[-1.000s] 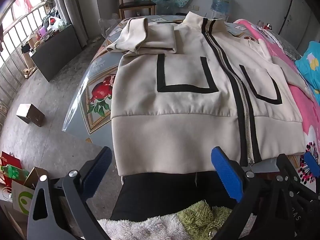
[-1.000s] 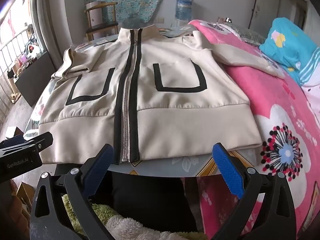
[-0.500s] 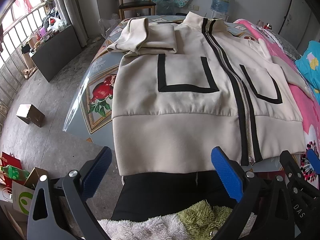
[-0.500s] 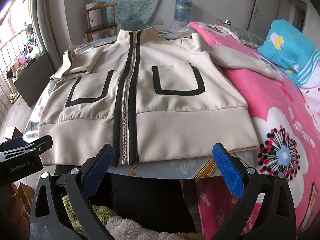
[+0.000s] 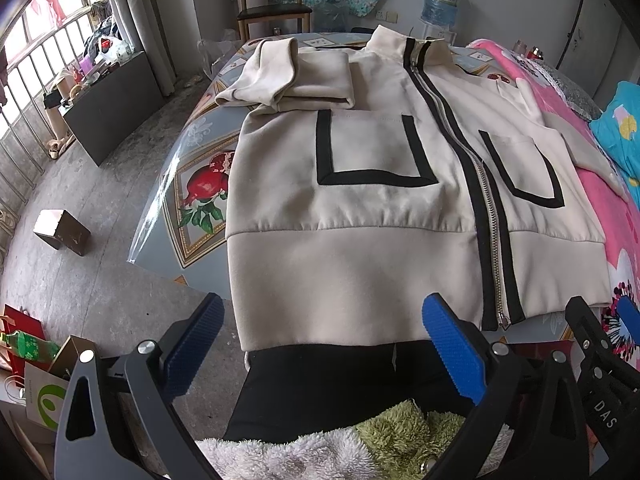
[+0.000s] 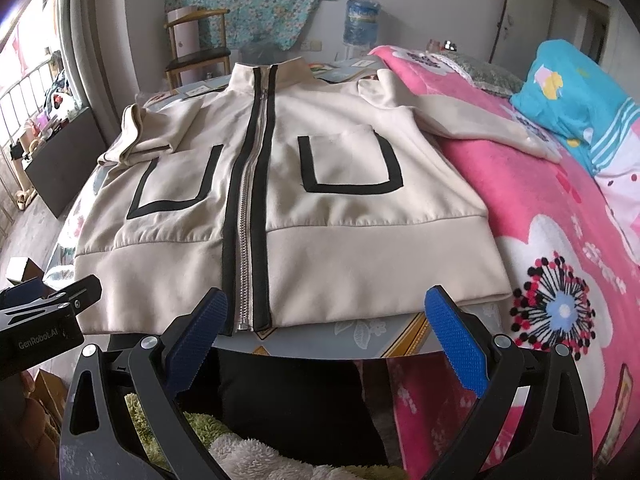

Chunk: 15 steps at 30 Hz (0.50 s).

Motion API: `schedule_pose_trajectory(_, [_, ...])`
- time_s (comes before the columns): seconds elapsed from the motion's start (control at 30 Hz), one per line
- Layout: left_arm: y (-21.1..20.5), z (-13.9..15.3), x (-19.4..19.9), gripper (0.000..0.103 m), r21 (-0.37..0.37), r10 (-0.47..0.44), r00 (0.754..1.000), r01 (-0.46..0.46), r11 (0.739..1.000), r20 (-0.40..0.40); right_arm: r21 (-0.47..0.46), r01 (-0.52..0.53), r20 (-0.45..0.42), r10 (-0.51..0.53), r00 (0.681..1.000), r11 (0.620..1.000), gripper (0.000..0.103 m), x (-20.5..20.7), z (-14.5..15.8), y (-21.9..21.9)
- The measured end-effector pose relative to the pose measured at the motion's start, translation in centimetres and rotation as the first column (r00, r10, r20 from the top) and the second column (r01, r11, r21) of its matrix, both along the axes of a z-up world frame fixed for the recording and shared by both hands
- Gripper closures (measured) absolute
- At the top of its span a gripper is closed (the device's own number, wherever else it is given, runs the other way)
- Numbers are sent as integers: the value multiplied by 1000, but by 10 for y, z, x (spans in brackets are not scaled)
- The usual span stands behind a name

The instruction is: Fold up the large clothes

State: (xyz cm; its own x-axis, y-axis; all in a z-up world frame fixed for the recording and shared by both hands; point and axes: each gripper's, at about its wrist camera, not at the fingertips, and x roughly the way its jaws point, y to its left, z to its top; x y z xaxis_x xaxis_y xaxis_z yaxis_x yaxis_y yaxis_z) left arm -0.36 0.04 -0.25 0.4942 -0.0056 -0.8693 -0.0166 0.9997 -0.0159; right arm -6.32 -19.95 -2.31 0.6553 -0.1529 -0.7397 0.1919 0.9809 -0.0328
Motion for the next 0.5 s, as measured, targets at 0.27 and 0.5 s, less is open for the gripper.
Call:
schedule_pose_trajectory(0.27, [0,1,0,5,0,-2,1000,2,1000,1,-2,-1,2,1,1000,1000,7,0,1,0])
schedule_pose_trajectory(0.5, [0,4,0,5,5,-5,1000,5,1000,3,-2,0,3,0,1000,1000,7,0,1,0])
